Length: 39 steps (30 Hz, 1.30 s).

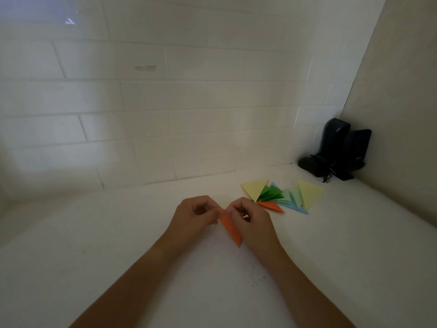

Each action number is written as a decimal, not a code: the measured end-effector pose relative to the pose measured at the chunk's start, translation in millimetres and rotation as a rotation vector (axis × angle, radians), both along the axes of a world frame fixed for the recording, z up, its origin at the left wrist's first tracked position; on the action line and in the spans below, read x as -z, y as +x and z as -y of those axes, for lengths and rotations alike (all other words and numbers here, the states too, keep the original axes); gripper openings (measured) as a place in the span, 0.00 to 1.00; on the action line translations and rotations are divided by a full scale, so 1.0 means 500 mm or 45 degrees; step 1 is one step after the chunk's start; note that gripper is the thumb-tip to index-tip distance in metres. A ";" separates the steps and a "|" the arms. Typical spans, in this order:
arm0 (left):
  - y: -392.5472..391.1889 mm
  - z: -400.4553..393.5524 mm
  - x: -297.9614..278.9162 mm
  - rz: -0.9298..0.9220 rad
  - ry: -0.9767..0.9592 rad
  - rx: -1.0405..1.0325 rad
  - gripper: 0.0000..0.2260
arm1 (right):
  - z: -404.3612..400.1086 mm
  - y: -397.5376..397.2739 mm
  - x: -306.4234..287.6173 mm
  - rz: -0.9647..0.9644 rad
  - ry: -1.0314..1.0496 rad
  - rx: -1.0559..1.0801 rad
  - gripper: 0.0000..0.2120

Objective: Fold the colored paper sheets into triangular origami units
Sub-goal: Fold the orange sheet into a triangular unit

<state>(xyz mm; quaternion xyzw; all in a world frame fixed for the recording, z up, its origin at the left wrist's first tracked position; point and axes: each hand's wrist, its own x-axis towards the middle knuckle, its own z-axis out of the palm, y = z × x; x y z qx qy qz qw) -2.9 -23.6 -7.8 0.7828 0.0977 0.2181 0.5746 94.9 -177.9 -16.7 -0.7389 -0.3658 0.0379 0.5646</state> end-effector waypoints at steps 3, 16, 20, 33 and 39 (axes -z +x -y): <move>0.002 -0.002 0.000 0.023 -0.030 -0.005 0.05 | 0.000 0.005 0.004 -0.002 -0.010 0.022 0.07; 0.005 -0.010 0.005 0.017 -0.084 -0.071 0.04 | -0.002 0.015 0.013 -0.114 -0.008 0.115 0.05; 0.005 -0.010 0.005 0.017 -0.116 -0.084 0.05 | -0.004 0.019 0.015 -0.177 0.010 0.162 0.06; 0.005 -0.017 0.007 -0.006 -0.150 -0.135 0.04 | -0.001 0.019 0.012 -0.273 0.054 0.118 0.07; 0.005 -0.013 0.006 -0.011 -0.178 -0.142 0.04 | 0.003 0.016 0.010 -0.198 0.062 0.138 0.08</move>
